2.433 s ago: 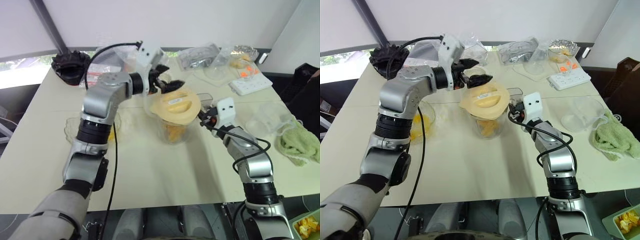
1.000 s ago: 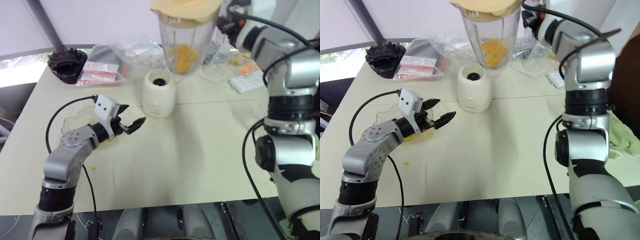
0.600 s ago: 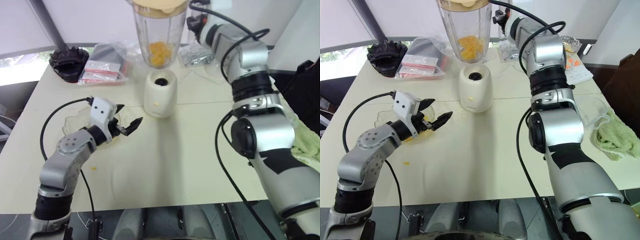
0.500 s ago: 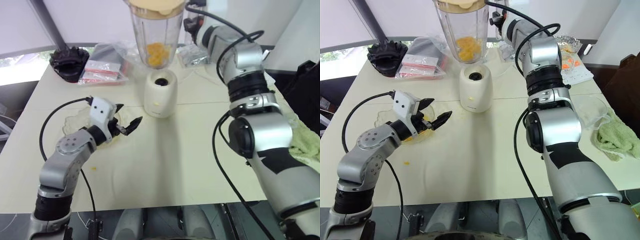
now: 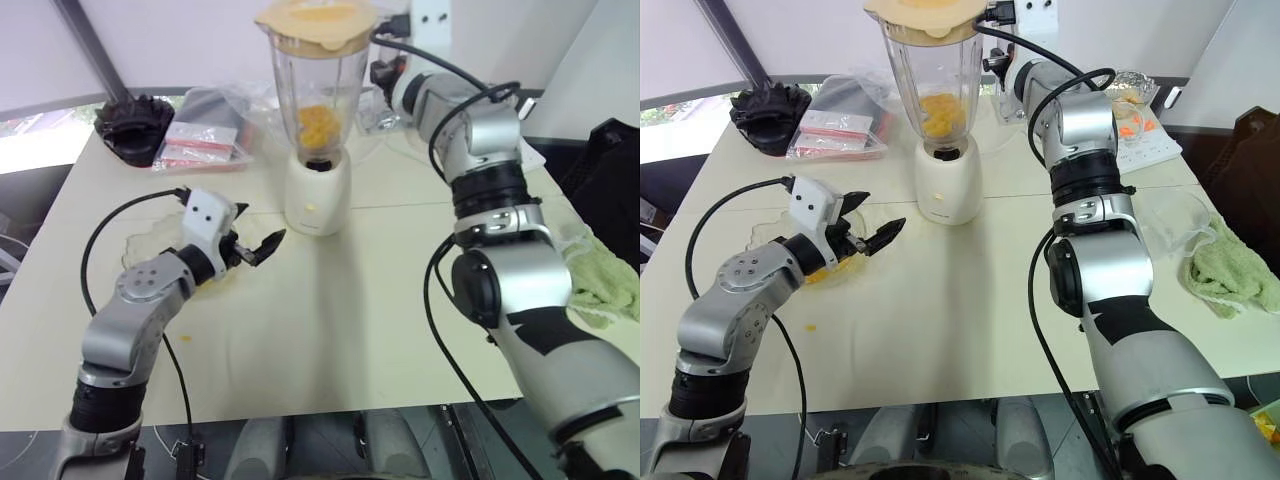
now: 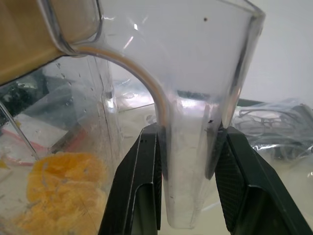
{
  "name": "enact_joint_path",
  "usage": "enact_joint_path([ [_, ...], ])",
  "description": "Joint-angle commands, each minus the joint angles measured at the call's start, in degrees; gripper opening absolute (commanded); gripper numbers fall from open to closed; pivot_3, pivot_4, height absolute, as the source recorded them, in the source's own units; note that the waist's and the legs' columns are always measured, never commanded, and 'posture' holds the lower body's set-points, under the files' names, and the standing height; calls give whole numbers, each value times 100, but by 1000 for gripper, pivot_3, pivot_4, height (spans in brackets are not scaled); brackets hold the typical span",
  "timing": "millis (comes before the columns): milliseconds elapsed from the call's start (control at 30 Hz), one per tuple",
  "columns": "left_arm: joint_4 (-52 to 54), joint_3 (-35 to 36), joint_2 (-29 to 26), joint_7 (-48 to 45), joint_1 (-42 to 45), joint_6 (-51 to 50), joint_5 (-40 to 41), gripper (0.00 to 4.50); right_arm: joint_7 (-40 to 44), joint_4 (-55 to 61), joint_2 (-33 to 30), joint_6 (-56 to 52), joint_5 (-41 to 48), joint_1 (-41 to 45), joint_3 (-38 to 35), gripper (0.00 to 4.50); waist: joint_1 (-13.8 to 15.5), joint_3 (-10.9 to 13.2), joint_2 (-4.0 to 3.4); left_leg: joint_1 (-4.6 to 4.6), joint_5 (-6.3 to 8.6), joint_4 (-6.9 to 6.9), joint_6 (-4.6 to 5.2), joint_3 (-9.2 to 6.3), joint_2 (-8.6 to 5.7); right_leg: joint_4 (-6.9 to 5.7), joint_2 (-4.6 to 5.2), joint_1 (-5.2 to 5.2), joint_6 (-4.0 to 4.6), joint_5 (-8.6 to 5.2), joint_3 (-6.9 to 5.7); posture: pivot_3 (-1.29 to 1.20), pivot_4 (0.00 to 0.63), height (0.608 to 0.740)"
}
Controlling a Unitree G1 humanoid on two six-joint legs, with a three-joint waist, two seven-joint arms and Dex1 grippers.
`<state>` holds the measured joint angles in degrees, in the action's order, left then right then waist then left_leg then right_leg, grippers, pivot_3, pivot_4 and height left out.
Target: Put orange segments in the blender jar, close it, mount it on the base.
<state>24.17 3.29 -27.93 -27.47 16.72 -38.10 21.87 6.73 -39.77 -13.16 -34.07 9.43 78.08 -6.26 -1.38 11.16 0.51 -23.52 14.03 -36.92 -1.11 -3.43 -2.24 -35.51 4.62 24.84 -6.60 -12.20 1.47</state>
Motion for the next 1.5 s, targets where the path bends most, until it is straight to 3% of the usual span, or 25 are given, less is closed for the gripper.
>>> enact_joint_path([
  [33, -9, 25, -58, -28, 172, 82, -36, 4453, -116, 667, 63, -176, 128, 23, -163, 906, 2, 0, 0, 0, 0, -1, 0, 0, 0, -1, 0, 0, 0, 0, 0, 0, 150, 740],
  [567, -308, -145, -14, -145, 411, 209, -150, 4453, -431, 1652, 59, -920, 17, -491, -117, 906, 18, -1, 1, 2, -1, -12, -1, 0, 0, -15, 0, -1, 1, 1, 0, 0, 150, 740],
  [1500, -300, -242, 16, -138, 422, 210, -271, 4453, -797, 1664, 312, -1198, -368, -984, 187, 906, 22, -2, 1, 14, -6, -18, -8, 1, -1, -39, -1, -6, 3, 0, -1, 0, 150, 740],
])
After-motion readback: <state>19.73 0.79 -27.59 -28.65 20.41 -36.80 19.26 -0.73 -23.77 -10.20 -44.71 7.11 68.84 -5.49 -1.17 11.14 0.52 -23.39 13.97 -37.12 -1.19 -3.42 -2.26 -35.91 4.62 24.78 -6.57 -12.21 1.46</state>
